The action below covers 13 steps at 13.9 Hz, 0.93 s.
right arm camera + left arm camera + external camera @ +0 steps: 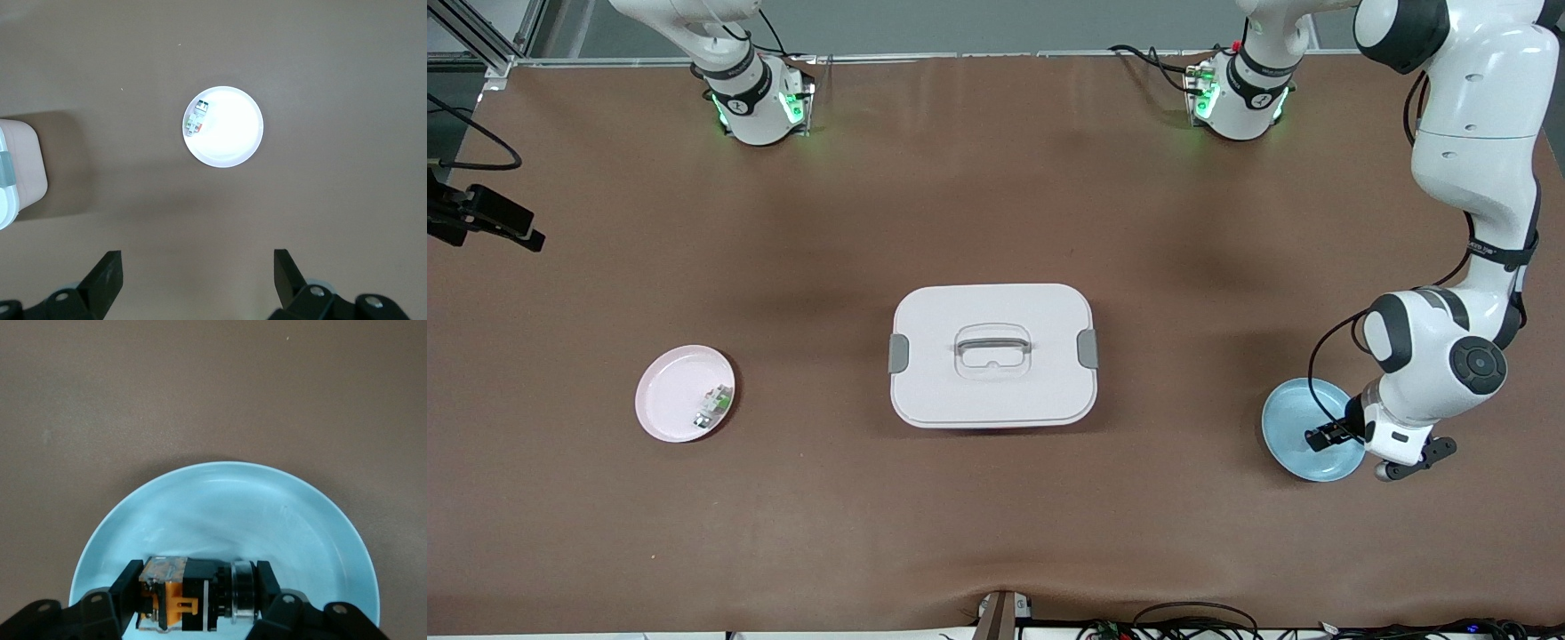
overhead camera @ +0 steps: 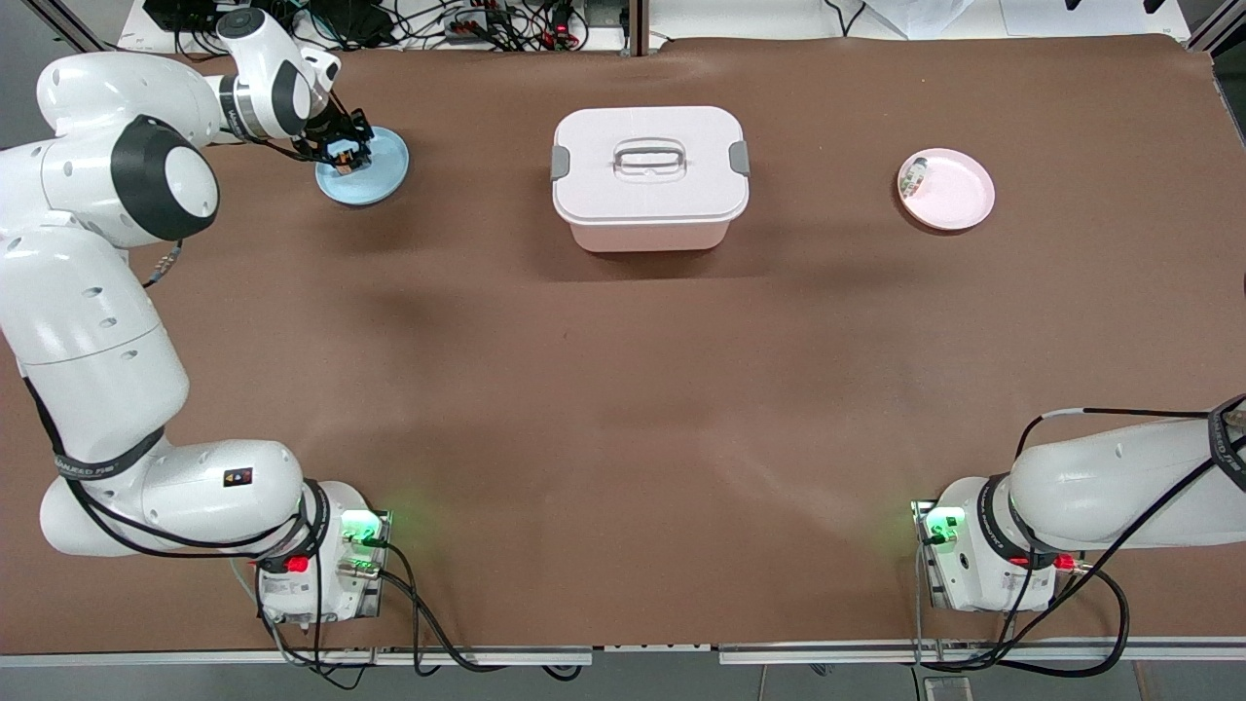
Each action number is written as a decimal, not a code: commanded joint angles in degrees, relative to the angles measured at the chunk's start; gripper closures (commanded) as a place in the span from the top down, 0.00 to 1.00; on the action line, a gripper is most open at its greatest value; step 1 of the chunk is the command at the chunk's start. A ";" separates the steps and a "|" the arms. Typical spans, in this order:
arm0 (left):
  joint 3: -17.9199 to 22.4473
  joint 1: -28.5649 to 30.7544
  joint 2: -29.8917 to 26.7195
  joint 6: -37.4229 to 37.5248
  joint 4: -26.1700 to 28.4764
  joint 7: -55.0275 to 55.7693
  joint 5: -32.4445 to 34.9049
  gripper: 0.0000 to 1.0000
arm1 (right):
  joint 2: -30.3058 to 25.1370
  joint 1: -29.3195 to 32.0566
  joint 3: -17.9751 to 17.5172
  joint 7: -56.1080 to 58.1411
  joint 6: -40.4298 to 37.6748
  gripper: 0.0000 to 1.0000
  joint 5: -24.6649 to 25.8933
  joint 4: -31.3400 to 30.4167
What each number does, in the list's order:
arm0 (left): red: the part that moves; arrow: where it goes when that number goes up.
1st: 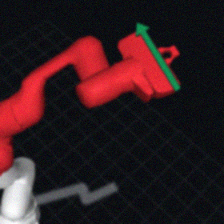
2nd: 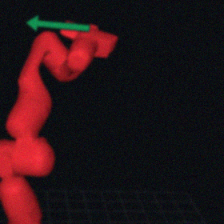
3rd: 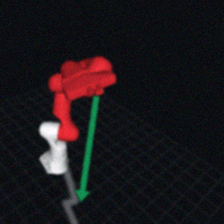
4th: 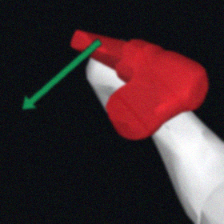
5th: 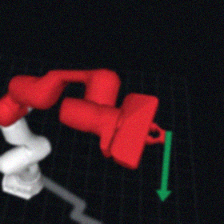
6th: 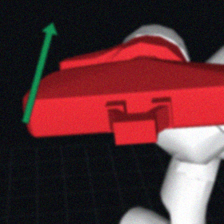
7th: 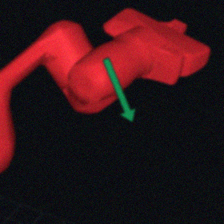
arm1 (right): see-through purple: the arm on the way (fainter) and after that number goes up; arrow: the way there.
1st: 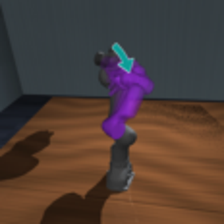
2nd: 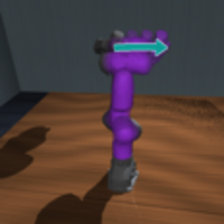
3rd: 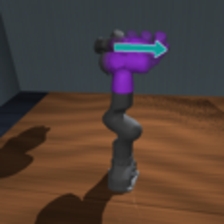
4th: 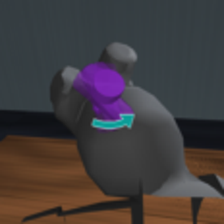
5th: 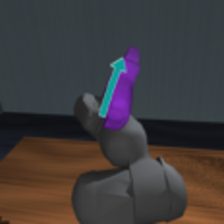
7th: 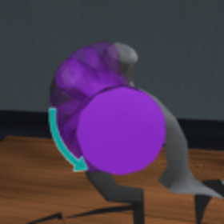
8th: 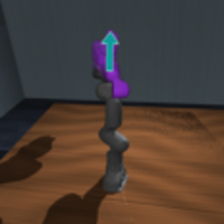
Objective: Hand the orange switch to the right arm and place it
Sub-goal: 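Lift the orange switch with the left gripper and carry it over the box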
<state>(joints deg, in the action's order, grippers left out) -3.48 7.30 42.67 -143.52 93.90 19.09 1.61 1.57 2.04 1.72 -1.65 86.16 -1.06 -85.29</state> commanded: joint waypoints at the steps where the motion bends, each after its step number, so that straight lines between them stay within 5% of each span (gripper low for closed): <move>1: 0.14 -0.27 -0.04 0.00 0.05 0.24 -0.82 0.08 | -1.13 0.59 -0.31 0.59 0.33 1.00 -0.61 -1.02; 2: -0.04 -0.53 -1.35 0.95 0.14 0.33 -0.90 0.00 | -1.22 0.59 -0.31 0.59 0.33 1.00 -0.61 -1.02; 7: -2.84 -0.44 -9.70 15.00 0.14 0.76 -0.99 0.00 | -1.13 0.59 -0.31 0.59 0.33 1.00 -0.61 -1.02; 13: -11.53 -0.62 -15.60 25.47 -0.74 18.66 -0.99 0.00 | -1.13 1.47 -0.23 0.59 0.15 1.00 -0.61 -1.02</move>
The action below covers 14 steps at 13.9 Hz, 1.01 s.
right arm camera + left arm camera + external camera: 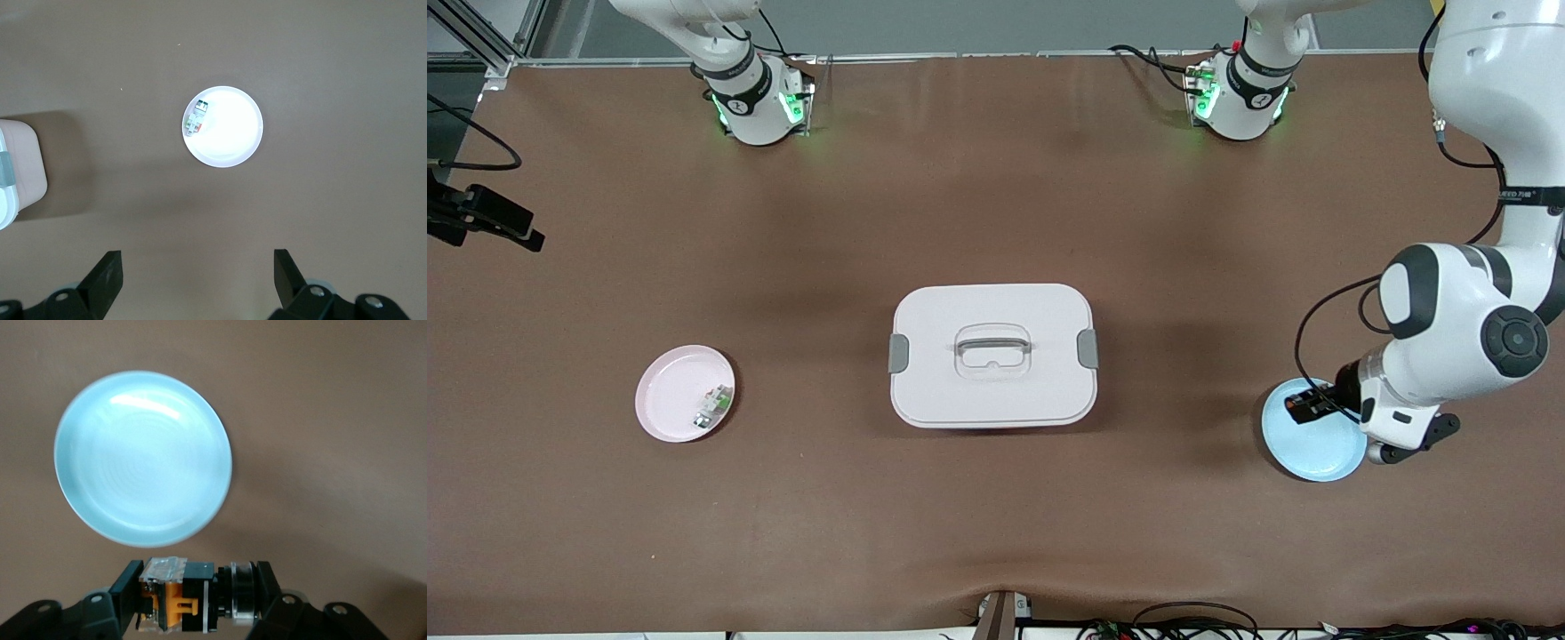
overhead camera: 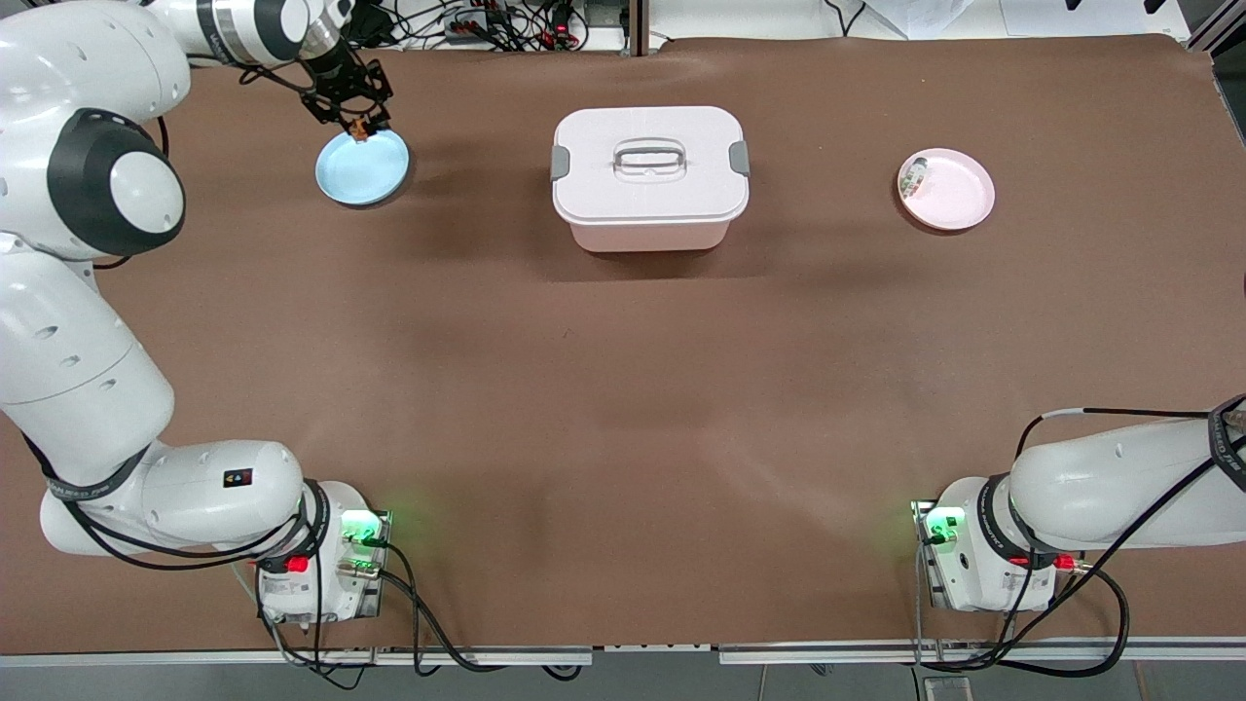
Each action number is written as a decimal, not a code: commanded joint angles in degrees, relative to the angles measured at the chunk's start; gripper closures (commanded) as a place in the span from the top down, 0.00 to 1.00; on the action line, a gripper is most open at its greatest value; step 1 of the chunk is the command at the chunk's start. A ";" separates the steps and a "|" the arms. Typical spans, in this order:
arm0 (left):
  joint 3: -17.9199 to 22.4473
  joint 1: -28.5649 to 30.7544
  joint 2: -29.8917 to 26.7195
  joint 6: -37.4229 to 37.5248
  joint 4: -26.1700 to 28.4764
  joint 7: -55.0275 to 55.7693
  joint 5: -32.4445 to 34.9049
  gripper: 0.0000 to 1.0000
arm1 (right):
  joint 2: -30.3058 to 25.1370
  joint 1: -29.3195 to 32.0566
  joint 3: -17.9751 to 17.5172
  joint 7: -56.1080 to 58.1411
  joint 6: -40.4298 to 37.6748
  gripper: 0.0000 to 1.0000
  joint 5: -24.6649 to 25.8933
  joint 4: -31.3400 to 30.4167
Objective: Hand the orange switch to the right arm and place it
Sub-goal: 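Lift the orange switch with the left gripper and carry it over the box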
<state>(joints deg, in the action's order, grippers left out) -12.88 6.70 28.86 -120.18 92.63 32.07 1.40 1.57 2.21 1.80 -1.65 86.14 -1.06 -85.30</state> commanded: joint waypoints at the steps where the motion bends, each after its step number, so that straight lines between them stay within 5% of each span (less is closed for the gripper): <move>1: -3.63 -0.02 -2.23 3.53 -0.42 9.03 -0.79 0.00 | -1.13 1.31 -0.31 0.59 0.17 1.00 -0.61 -1.01; 5: -10.04 -0.19 -2.23 9.34 -5.26 19.93 -1.05 0.00 | -1.13 1.22 -0.39 0.59 0.08 1.00 -0.61 -0.92; 14: -21.31 -2.03 -1.62 9.70 -8.95 42.26 -4.39 0.00 | -1.13 1.22 -0.39 0.33 -0.27 1.00 -0.52 0.13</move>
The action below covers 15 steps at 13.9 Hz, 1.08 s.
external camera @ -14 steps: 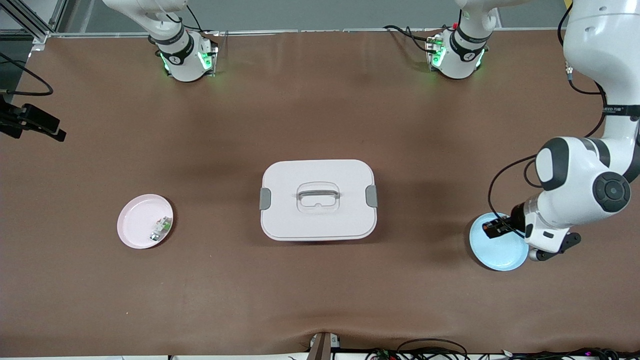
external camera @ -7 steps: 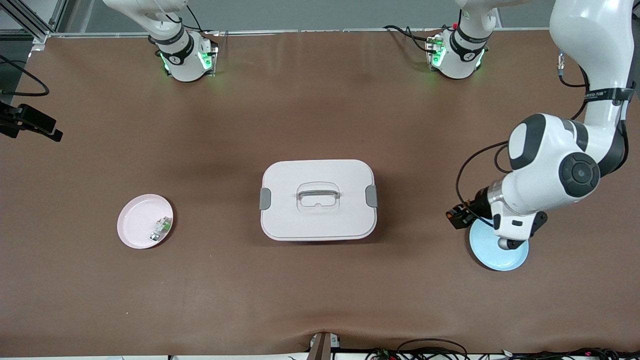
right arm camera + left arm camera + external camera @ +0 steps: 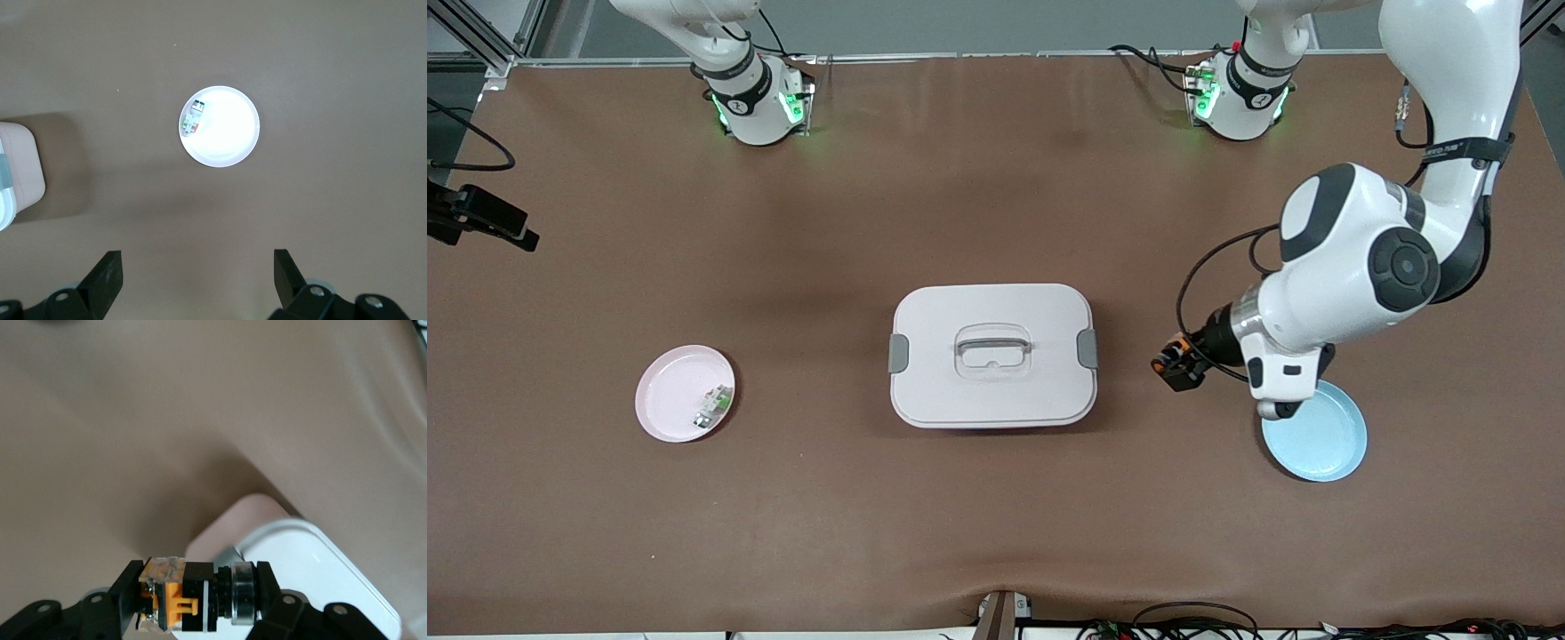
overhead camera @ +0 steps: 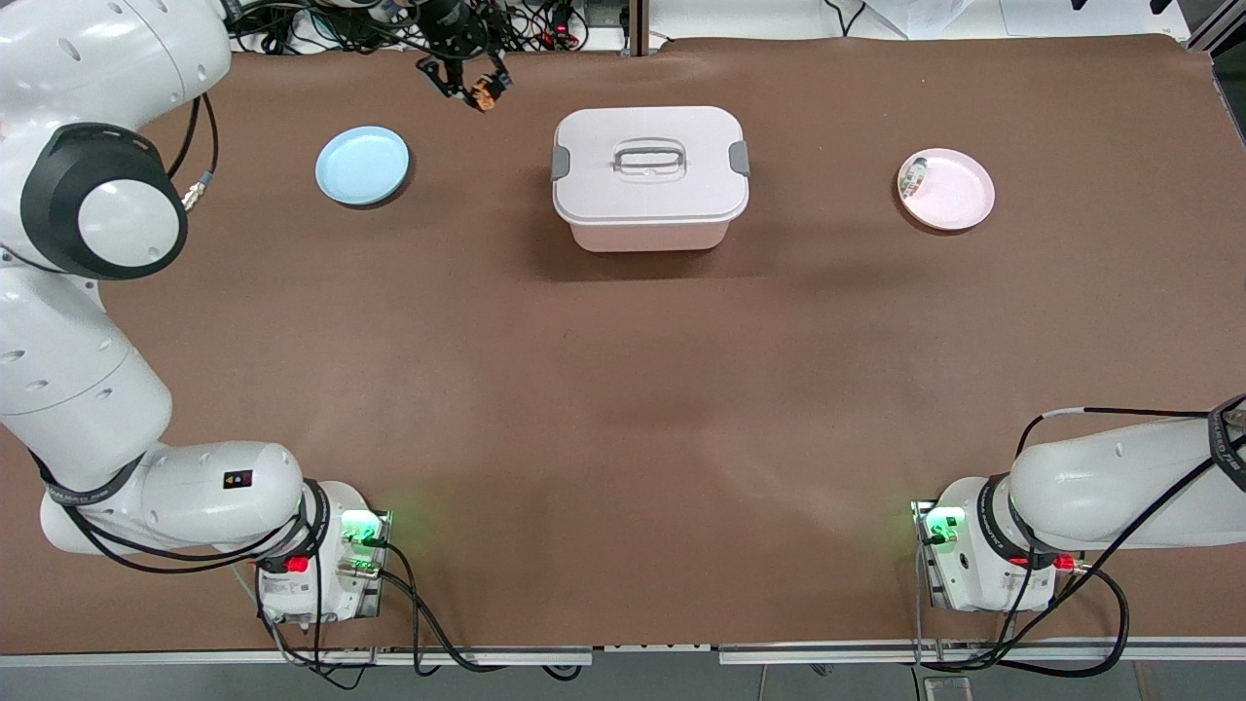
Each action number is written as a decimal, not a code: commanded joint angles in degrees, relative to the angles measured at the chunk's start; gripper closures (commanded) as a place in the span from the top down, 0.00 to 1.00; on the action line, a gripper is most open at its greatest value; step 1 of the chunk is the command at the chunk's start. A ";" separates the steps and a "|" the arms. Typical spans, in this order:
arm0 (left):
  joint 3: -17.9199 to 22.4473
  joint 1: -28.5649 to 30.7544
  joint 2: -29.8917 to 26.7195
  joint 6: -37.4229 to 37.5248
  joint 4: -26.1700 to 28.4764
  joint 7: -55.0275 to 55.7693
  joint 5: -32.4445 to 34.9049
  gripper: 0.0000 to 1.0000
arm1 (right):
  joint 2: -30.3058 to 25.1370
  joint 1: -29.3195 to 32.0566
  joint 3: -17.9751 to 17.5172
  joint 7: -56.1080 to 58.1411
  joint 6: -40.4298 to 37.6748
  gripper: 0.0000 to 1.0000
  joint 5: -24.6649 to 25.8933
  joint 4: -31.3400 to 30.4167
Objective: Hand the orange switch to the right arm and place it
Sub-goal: 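Lift the orange switch with the left gripper and carry it over the box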
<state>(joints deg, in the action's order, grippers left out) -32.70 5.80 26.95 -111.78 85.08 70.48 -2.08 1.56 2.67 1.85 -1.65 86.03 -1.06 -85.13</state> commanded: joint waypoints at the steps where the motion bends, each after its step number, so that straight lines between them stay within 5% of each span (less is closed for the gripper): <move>1: -1.49 -2.63 0.64 1.31 -2.28 5.79 -0.91 0.00 | -1.13 0.76 -0.44 0.33 -0.17 1.00 -0.43 -0.03; 11: -1.49 -12.91 5.48 0.34 -9.59 21.62 -1.61 0.00 | 0.45 -0.29 -0.80 1.83 -2.96 1.00 -0.08 -0.21; 15: -1.57 -15.73 5.92 -1.59 -11.07 25.58 -2.48 0.00 | 0.37 0.14 -0.71 1.73 -4.38 1.00 -4.19 -0.21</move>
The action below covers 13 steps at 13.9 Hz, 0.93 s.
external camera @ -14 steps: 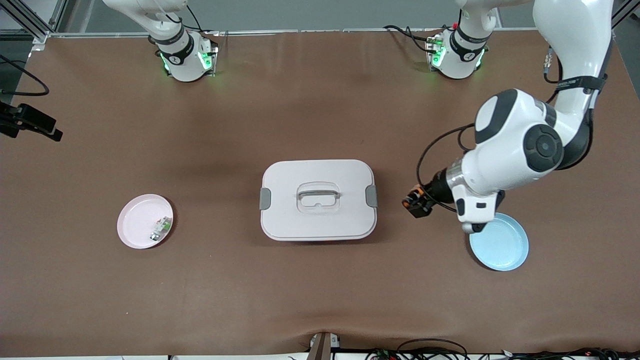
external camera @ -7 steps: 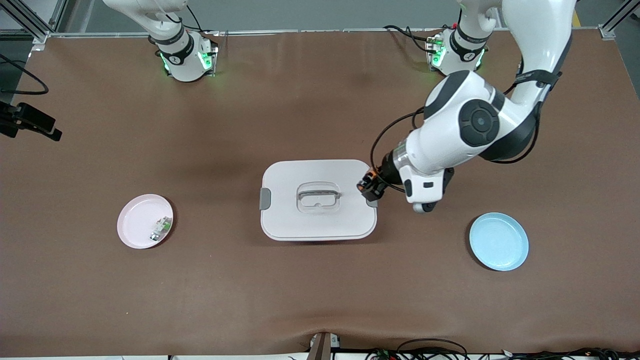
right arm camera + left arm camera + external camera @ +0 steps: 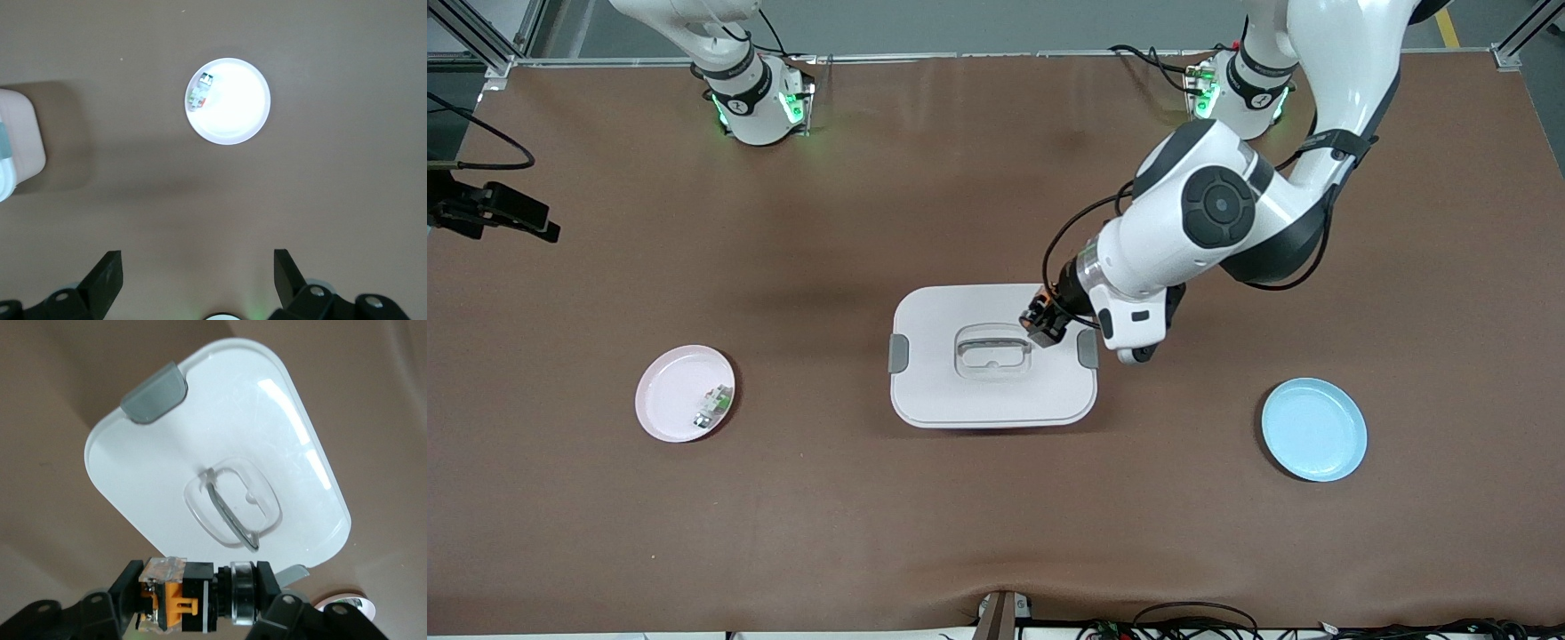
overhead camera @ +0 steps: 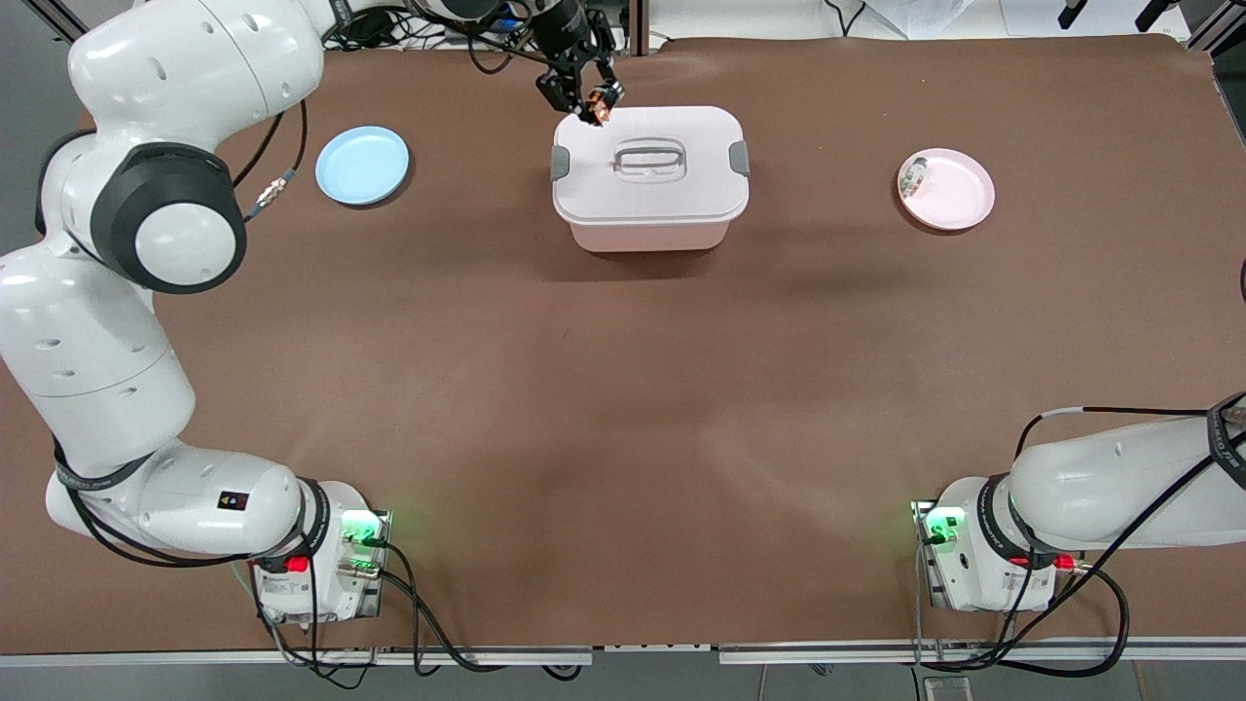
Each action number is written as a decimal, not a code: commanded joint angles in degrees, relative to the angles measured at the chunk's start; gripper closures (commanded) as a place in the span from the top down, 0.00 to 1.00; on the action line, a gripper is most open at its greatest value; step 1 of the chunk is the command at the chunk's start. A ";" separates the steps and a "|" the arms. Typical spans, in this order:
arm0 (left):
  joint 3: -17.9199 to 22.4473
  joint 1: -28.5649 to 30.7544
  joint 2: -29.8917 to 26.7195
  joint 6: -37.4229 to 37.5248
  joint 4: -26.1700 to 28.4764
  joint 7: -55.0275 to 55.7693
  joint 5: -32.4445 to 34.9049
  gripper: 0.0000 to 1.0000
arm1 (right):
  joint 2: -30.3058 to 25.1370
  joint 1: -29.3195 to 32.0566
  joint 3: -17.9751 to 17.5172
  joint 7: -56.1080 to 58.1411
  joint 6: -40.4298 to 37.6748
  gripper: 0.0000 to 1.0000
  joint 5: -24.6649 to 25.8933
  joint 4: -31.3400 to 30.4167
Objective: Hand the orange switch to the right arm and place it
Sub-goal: 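Hold the switch out with the left gripper while the right gripper approaches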
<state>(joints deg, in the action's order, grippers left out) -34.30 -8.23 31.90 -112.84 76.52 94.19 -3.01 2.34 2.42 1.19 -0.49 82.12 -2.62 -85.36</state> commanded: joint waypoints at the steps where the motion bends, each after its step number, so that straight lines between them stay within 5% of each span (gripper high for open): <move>1: 0.02 -2.14 1.23 -1.32 -2.69 2.57 -2.43 0.00 | -0.40 0.83 0.13 0.84 -0.55 1.00 -5.09 0.02; 4: -0.07 -3.28 1.15 -3.34 -2.78 5.56 -6.38 0.00 | -0.58 3.28 0.31 0.32 -0.29 1.00 -18.15 -1.55; 7: -0.16 -4.86 1.15 -3.61 -3.48 9.34 -7.10 0.00 | -4.86 3.12 -0.04 -1.09 7.67 1.00 -29.08 -11.55; 10: -0.24 -5.74 1.06 -3.96 -3.65 13.28 -9.02 0.00 | -11.11 -4.23 -1.71 -8.70 21.46 1.00 -33.67 -21.32; 13: -0.16 -6.97 1.06 -5.11 -3.65 15.32 -11.39 0.00 | -11.57 -15.57 -2.68 -20.04 30.97 1.00 -33.68 -22.04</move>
<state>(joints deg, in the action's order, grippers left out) -34.38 -14.27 32.12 -117.51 74.41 108.15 -12.53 -6.37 -7.31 -1.42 -14.09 107.87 -35.50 -104.36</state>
